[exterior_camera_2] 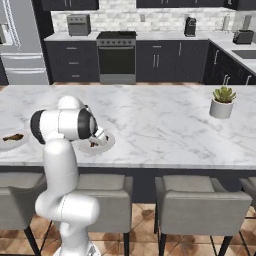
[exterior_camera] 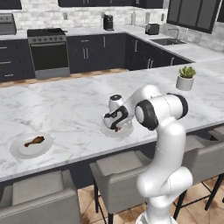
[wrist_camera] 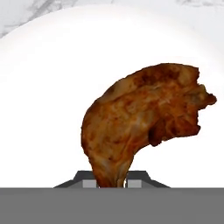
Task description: Take the chicken drumsticks from the pan and place one on each plate on the dining counter.
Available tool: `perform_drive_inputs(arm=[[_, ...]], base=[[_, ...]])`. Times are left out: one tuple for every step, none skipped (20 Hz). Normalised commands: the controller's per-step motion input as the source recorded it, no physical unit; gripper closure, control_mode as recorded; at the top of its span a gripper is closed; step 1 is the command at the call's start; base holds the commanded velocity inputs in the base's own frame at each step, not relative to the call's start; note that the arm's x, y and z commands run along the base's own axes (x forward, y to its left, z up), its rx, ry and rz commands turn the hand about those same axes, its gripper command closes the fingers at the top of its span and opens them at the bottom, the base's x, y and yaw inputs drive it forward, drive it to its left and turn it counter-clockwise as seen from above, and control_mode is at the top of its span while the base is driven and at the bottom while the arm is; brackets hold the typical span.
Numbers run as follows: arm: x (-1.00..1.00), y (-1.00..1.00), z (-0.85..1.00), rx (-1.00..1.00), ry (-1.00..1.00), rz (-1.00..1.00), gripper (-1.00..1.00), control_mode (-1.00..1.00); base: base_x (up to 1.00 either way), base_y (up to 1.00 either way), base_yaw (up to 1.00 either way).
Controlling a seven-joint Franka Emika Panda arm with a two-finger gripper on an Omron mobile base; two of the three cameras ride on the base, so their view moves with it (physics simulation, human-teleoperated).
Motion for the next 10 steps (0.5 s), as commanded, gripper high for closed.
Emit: perform_drive_inputs(arm=[[0.20, 0.00, -0.09, 0.03, 0.00, -0.09, 1.00, -1.00], [0.18, 0.00, -0.09, 0.03, 0.00, -0.09, 1.00, -1.00], [0.13, 0.00, -0.10, 0.04, 0.00, -0.09, 1.00, -1.00], [0.15, 0.00, -0.08, 0.04, 0.00, -0.09, 1.00, -1.00], [0.15, 0.00, -0.06, 0.05, 0.00, -0.08, 1.00, -1.00], [0.19, 0.00, -0.05, 0.04, 0.00, -0.08, 1.00, -1.00], [0.19, 0.00, -0.03, 0.05, 0.00, -0.08, 1.00, -1.00], [0.19, 0.00, -0.03, 0.06, 0.00, -0.08, 1.00, -1.00], [0.15, 0.00, -0.03, 0.07, 0.00, -0.08, 1.00, -1.00], [0.11, 0.00, -0.04, 0.08, 0.00, -0.08, 1.00, -1.00]], base=[[0.00, 0.00, 0.00], [0.00, 0.00, 0.00], [0.00, 0.00, 0.00], [0.00, 0.00, 0.00], [0.00, 0.00, 0.00], [0.00, 0.00, 0.00], [0.00, 0.00, 0.00], [0.00, 0.00, 0.00], [0.00, 0.00, 0.00], [0.00, 0.00, 0.00]])
